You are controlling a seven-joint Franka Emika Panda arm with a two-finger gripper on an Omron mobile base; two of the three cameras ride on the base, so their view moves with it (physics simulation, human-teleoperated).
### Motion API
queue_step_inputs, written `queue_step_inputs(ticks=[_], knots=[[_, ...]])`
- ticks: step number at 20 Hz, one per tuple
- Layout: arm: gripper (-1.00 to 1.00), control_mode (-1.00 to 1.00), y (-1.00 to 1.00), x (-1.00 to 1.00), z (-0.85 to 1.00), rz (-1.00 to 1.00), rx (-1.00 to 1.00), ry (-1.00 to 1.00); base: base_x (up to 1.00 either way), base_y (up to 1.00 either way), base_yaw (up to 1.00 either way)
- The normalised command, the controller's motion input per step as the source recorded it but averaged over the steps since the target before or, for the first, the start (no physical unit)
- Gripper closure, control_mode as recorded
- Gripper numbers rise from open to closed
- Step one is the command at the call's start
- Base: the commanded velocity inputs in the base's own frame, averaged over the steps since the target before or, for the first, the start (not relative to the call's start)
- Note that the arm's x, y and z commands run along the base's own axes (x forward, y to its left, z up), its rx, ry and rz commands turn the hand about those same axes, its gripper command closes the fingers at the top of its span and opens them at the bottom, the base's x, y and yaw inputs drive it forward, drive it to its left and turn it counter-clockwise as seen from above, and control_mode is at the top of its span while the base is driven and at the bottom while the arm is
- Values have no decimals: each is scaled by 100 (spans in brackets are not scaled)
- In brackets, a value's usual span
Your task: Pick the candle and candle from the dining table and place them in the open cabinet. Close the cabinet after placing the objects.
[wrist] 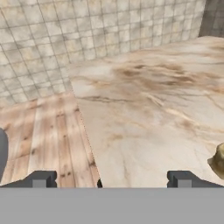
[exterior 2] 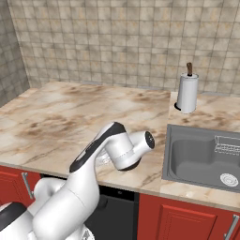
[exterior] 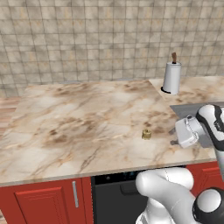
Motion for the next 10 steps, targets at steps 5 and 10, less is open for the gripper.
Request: queue_step_inputs(ticks=[5, 10], knots=[[-100, -100, -5, 23, -11, 0, 5, 9, 0, 0, 0], [-100, -100, -10, 24, -10, 0, 3, 4, 0, 0, 0]])
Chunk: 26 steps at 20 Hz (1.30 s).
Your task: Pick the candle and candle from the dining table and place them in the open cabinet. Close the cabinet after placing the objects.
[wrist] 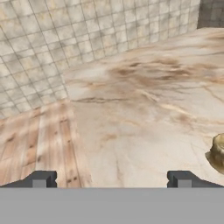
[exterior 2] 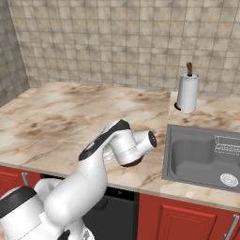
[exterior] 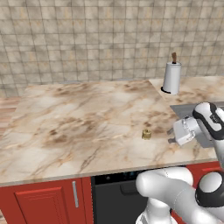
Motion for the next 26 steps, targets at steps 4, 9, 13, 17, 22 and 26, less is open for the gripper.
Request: queue_step_inputs(ticks=[4, 9, 13, 17, 22, 26], knots=[[-100, -100, -4, 17, -14, 0, 1, 0, 0, 0, 0], [-100, -100, 1, 17, -20, 0, 0, 0, 0, 0, 0], [-100, -100, 9, 20, -21, 0, 0, 0, 0, 0, 0], [-100, -100, 7, 19, -22, 0, 0, -2, 0, 0, 0], [-100, -100, -1, 16, -16, 0, 0, -4, 0, 0, 0], [-100, -100, -3, 18, -14, 0, 0, -1, 0, 0, 0]])
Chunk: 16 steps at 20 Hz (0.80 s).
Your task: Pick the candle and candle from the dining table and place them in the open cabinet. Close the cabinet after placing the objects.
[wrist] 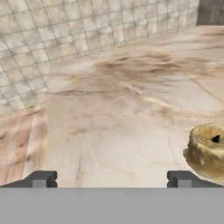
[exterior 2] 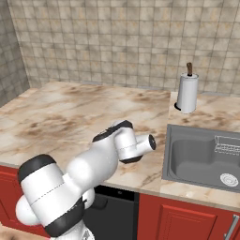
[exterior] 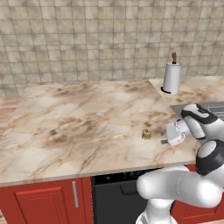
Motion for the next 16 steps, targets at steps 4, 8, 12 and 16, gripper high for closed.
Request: queue_step_inputs(ticks=[4, 8, 12, 16], knots=[[-100, -100, -4, 21, -14, 0, 0, 0, 0, 0, 0], [-100, -100, -4, 24, -14, 0, 0, 0, 0, 0, 0], [-100, -100, -10, 26, -12, 0, 0, 0, 0, 0, 0], [-100, -100, -13, 22, -13, 0, 0, 1, 0, 0, 0]])
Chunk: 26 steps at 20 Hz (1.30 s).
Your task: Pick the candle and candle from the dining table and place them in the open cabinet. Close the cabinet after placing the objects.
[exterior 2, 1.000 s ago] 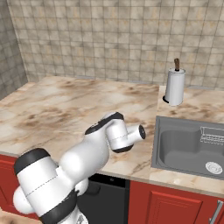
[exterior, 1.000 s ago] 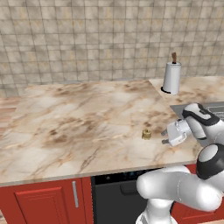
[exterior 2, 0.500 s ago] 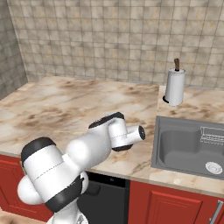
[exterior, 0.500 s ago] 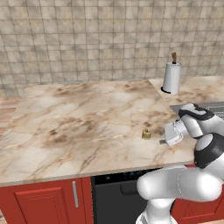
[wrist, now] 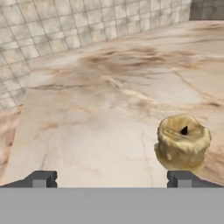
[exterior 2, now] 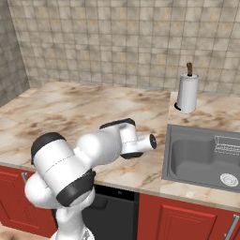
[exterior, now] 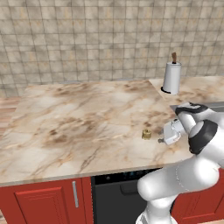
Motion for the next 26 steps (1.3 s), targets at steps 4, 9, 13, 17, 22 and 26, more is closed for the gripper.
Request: queue_step_inputs(ticks=[4, 9, 13, 17, 22, 26], knots=[[-100, -100, -12, 17, -15, 0, 0, 1, 0, 0, 0], [-100, -100, -2, 14, -21, 0, 0, 1, 0, 0, 0], [-100, -100, 0, 18, -22, 0, 0, 2, 0, 0, 0], [-100, -100, 0, 17, -17, 0, 0, 1, 0, 0, 0], [-100, -100, -5, 20, -10, 0, 0, 1, 0, 0, 0], [-100, -100, -7, 19, -10, 0, 0, 0, 0, 0, 0]])
